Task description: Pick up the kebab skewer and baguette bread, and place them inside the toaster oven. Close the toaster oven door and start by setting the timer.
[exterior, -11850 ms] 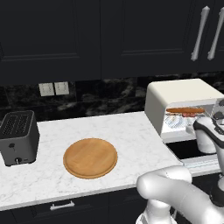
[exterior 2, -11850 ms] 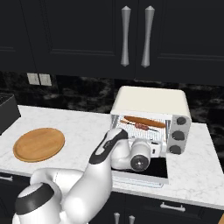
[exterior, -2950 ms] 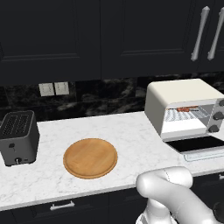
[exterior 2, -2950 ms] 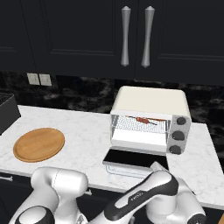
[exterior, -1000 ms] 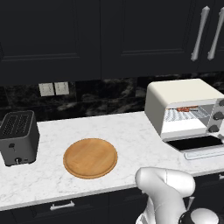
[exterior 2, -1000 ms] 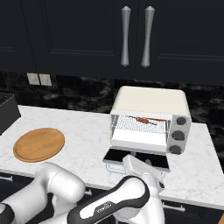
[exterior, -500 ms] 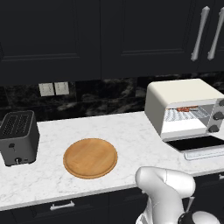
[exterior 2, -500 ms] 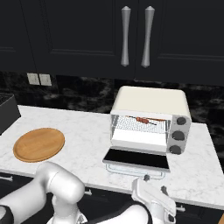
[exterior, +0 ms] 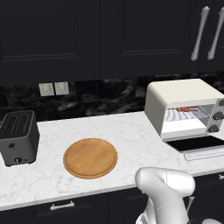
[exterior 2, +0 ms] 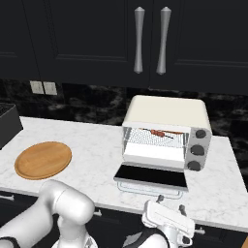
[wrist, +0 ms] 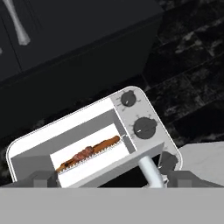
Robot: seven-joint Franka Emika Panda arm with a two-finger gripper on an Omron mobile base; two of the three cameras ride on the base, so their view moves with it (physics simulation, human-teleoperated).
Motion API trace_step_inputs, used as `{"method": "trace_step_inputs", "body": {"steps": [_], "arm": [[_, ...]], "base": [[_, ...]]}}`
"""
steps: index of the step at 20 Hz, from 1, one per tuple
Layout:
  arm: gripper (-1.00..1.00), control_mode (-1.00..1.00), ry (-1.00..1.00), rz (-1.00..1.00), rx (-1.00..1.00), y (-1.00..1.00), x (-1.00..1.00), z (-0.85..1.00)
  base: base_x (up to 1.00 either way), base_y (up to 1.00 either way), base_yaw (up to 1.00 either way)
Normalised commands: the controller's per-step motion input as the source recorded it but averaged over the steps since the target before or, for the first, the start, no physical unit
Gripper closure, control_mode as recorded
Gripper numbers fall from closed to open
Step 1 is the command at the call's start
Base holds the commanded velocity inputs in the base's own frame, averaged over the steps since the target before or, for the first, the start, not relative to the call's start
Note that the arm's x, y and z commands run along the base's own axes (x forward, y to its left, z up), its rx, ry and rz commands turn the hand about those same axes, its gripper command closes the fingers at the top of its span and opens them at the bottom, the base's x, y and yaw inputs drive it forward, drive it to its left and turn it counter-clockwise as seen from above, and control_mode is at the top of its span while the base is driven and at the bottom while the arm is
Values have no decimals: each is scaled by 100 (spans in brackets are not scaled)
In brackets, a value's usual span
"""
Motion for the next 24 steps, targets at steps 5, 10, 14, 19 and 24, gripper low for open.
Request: {"method": "trace_step_inputs", "body": {"steps": [5, 10, 14, 19, 24], "arm": [[-100, -100, 5, -4, -6, -29, 31, 0], [-100, -100, 5, -6, -10, -43, 8, -6], [-100, -100, 0, -1, -23, -23, 0, -37], [-100, -100, 2, 0, -26, 0, 0, -33], [-100, -100, 0, 0, -5, 13, 43, 9]], "base": [[0, 0, 0], [0, 0, 0], [0, 0, 0], [0, 0, 0], [0, 0, 0]]}}
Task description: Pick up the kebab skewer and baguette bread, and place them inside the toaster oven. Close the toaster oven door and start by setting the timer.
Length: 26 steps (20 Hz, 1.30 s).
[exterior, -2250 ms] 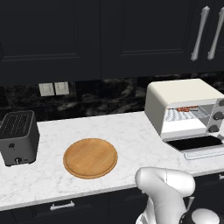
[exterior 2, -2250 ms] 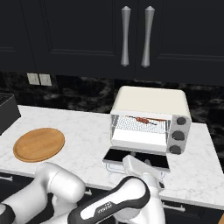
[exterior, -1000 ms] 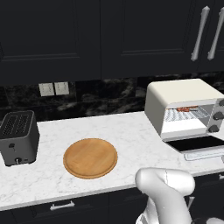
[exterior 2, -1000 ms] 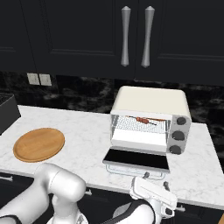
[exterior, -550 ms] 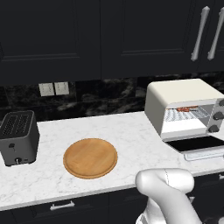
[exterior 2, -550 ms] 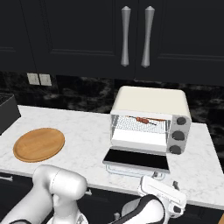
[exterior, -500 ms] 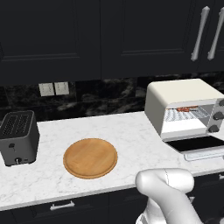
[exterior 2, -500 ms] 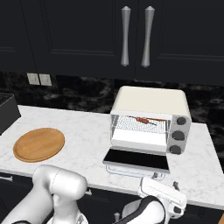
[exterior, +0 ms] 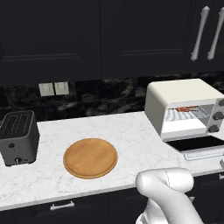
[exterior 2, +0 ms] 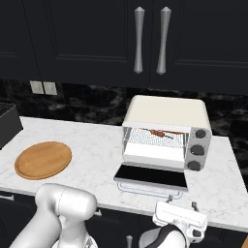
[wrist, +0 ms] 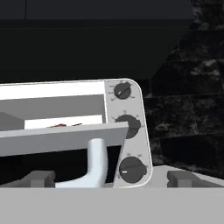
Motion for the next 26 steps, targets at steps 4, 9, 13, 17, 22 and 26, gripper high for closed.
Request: {"method": "trace_step_inputs", "body": {"steps": [4, 9, 13, 17, 22, 26], "arm": [[-100, -100, 0, 0, -1, 13, 51, 26], [-100, -100, 3, 0, -3, 19, 55, 26], [-100, -100, 11, 0, -6, 37, 67, 6], [-100, -100, 14, 0, -7, 42, 68, 7], [-100, -100, 12, 0, -8, 55, 69, 26], [-100, -100, 3, -3, -5, 50, 66, 29]], "base": [[0, 0, 0], [0, 0, 0], [0, 0, 0], [0, 0, 0], [0, 0, 0], [0, 0, 0]]}}
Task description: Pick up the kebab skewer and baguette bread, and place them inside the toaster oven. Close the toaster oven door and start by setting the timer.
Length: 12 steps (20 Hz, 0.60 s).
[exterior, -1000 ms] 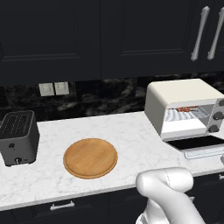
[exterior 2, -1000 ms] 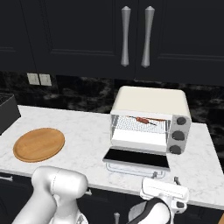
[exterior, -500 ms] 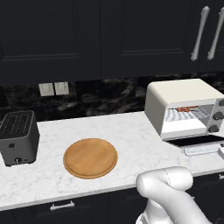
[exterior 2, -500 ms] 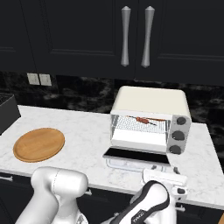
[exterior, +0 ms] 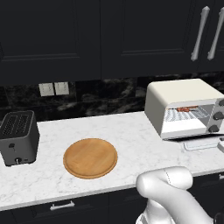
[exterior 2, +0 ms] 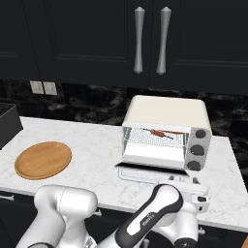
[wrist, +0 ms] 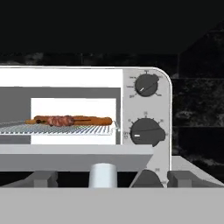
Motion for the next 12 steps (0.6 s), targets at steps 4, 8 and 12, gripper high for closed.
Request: {"method": "trace_step_inputs", "body": {"steps": [4, 8, 12], "arm": [[-100, -100, 0, -6, -2, 47, 51, 44], [-100, -100, -14, -7, -1, 57, 26, 54], [-100, -100, -19, -4, 0, 50, 18, 59]], "base": [[0, 0, 0], [0, 0, 0], [0, 0, 0]]}}
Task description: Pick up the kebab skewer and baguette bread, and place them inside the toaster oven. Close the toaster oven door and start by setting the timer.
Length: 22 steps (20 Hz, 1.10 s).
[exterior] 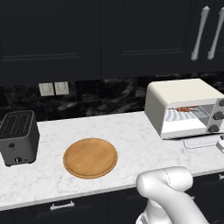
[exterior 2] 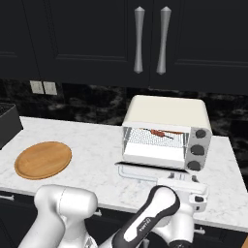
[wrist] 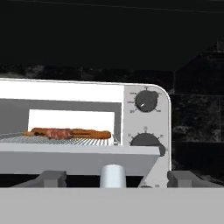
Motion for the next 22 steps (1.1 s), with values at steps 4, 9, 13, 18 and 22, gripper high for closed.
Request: {"method": "trace_step_inputs", "body": {"steps": [4, 9, 13, 18, 22], "arm": [[-100, -100, -16, 0, 0, 50, 14, 58], [-100, -100, -2, 0, -1, 65, 49, 24], [-100, -100, 2, 0, -2, 71, 79, 10], [-100, -100, 6, 0, -3, 76, 84, 7], [-100, -100, 4, 0, -5, 83, 72, 7]], "base": [[0, 0, 0], [0, 0, 0], [0, 0, 0], [0, 0, 0], [0, 0, 0]]}}
